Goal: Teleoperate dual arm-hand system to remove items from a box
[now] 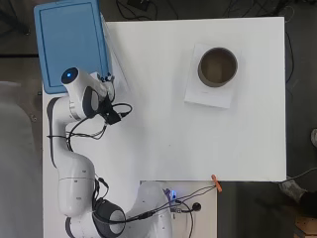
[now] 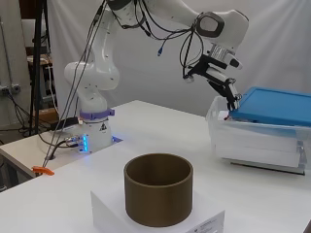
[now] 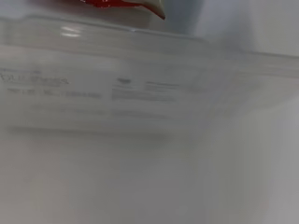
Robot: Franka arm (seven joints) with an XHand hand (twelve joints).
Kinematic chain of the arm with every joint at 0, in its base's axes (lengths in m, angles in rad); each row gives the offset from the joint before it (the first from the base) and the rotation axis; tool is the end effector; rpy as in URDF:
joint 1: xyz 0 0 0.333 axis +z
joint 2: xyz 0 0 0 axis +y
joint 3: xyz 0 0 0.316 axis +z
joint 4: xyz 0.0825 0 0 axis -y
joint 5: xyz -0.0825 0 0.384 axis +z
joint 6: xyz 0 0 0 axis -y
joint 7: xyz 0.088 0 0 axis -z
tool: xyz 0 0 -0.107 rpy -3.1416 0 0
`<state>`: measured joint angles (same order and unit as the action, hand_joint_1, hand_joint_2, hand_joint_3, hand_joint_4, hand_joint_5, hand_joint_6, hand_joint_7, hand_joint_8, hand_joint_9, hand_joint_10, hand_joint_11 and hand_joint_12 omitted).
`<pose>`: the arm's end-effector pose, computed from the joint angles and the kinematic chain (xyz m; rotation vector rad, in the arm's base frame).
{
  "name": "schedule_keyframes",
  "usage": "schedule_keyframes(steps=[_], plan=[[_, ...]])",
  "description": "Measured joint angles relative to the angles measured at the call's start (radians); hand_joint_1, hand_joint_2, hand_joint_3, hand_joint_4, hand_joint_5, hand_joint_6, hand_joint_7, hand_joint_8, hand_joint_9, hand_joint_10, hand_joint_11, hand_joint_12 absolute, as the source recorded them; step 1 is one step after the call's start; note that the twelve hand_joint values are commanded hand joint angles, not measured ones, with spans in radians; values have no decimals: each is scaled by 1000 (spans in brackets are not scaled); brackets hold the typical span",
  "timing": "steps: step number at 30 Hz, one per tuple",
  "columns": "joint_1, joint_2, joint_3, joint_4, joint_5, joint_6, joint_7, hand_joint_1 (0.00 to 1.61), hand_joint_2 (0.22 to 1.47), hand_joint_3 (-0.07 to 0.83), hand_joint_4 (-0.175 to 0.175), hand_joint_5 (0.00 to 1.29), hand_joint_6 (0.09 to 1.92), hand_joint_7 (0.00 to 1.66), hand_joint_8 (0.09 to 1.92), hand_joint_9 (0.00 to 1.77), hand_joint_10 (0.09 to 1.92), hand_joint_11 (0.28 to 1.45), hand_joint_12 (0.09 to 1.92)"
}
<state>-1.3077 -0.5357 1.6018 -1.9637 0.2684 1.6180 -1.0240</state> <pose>0.4726 0.2282 0.4125 2.4624 1.6237 -0.6069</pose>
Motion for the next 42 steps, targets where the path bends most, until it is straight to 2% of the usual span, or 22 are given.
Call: schedule_keyframes(steps=[2, 3, 4, 6, 9, 11, 12, 15, 17, 22, 23, 25, 28, 30, 35, 36, 37, 39, 42], plan=[[22, -23, -40, -10, 24, 4, -36, 174, 1234, 2, 107, 582, 634, 644, 912, 804, 641, 810, 87], [55, -37, -78, -28, 36, 6, -53, 171, 1232, 2, 116, 506, 850, 588, 1056, 740, 799, 822, 87], [107, -52, -123, -50, 49, 6, -70, 168, 1229, 1, 112, 469, 916, 555, 1125, 695, 898, 826, 87], [282, -86, -237, -99, 84, 0, -113, 154, 1220, 0, 74, 504, 648, 570, 984, 660, 907, 820, 87], [493, -128, -358, -154, 111, -5, -155, 140, 1210, 0, 45, 612, 272, 631, 746, 686, 758, 808, 87], [590, -147, -424, -193, 125, -10, -172, 153, 1210, 0, 54, 677, 190, 629, 786, 699, 750, 810, 87], [606, -151, -438, -209, 132, -17, -174, 153, 1208, 0, 45, 675, 147, 649, 693, 714, 661, 788, 87], [579, -127, -421, -206, 136, -53, -125, 137, 1200, -1, 17, 652, 87, 784, 212, 818, 220, 719, 87], [520, -104, -370, -180, 130, -72, -87, 143, 1216, 1, 13, 654, 87, 839, 87, 867, 87, 708, 87], [392, -76, -258, -157, 126, -65, -58, 149, 1228, 2, 12, 658, 87, 864, 87, 893, 87, 707, 87], [390, -76, -256, -154, 126, -64, -56, 147, 1235, 4, 23, 694, 87, 901, 87, 934, 87, 726, 87], [384, -73, -251, -152, 127, -58, -64, 141, 1230, 1, 15, 670, 87, 801, 87, 843, 87, 648, 87], [295, -83, -184, -108, 151, -89, -95, 209, 1222, -1, -10, 628, 87, 794, 87, 864, 87, 634, 87], [154, -106, -116, -51, 174, -125, -108, 224, 1214, -3, 0, 614, 87, 778, 87, 848, 87, 622, 87], [-203, -181, 81, 139, 180, -202, -129, 188, 1205, -2, 36, 563, 87, 637, 87, 707, 87, 562, 87], [-236, -188, 113, 171, 173, -204, -130, 186, 1202, -2, 39, 552, 87, 576, 87, 649, 87, 550, 87], [-255, -194, 138, 197, 161, -205, -134, 199, 1179, -11, 42, 499, 87, 433, 87, 491, 87, 501, 87], [-258, -199, 150, 205, 142, -202, -144, 212, 1145, -18, 44, 416, 87, 266, 87, 306, 87, 435, 87], [-255, -205, 140, 175, 102, -180, -203, 191, 1131, -15, 54, 411, 87, 232, 87, 280, 87, 413, 87]])
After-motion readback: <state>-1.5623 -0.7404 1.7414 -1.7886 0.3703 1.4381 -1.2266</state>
